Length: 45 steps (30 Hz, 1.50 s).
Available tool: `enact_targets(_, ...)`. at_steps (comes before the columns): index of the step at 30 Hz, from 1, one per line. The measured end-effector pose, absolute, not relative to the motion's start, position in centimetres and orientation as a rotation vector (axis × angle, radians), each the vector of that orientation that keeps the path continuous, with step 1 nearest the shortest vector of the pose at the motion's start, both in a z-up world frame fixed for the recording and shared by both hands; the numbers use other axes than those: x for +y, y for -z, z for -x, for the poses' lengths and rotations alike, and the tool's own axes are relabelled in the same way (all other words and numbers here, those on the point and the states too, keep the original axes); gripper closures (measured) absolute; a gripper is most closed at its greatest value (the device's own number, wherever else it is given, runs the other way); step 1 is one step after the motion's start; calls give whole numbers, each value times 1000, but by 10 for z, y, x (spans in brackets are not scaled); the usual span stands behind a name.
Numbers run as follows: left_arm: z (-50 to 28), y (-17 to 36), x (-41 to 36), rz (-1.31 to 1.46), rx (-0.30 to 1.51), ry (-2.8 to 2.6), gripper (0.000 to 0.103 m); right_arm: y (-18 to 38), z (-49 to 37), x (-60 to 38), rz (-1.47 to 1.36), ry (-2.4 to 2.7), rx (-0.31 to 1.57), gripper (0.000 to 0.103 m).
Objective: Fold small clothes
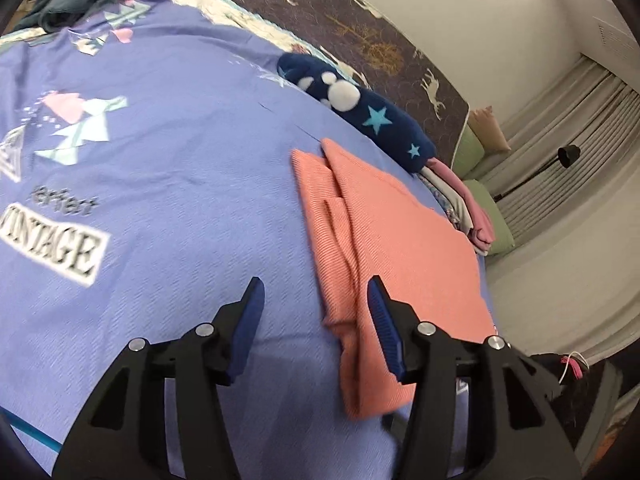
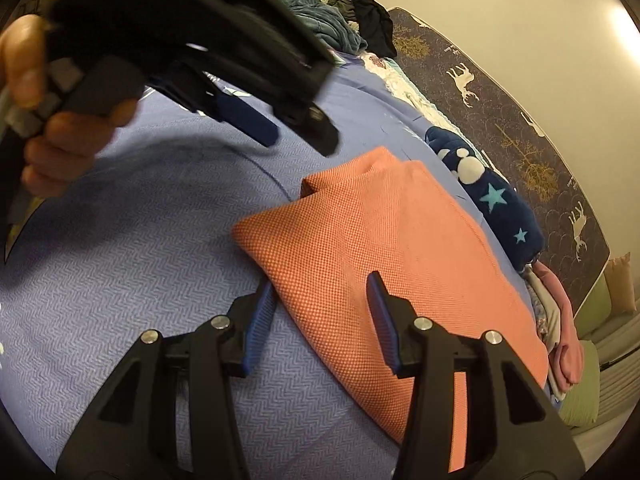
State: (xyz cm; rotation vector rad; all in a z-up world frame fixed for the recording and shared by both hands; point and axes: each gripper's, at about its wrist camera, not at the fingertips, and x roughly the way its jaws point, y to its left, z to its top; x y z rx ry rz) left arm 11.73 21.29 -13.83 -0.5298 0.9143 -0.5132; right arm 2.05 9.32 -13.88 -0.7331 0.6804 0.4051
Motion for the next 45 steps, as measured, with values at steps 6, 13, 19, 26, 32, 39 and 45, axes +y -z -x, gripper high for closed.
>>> enact_targets(6, -139, 146, 190, 496, 948, 577, 46, 140, -19, 94, 743, -395, 665, 54)
enact_targets(13, -181, 154, 182, 587, 978, 649, 46, 147, -16, 107, 787, -366, 611, 54)
enact_targets(19, -211, 156, 166, 609, 1014, 676, 46, 148, -23, 110, 778, -353, 600, 56)
enact_targets(26, -219, 157, 156, 558, 1026, 616, 74, 148, -30, 100, 744, -341, 626, 56)
enact_targets(32, -220, 152, 153, 541, 1020, 573, 92, 146, -39, 107, 723, -349, 599, 96)
enact_targets(39, -216, 124, 147, 557, 975, 569, 92, 101, -30, 71, 529, -354, 561, 97)
enact_targets(45, -212, 107, 136, 593, 967, 556, 92, 82, -24, 41, 411, -349, 565, 98)
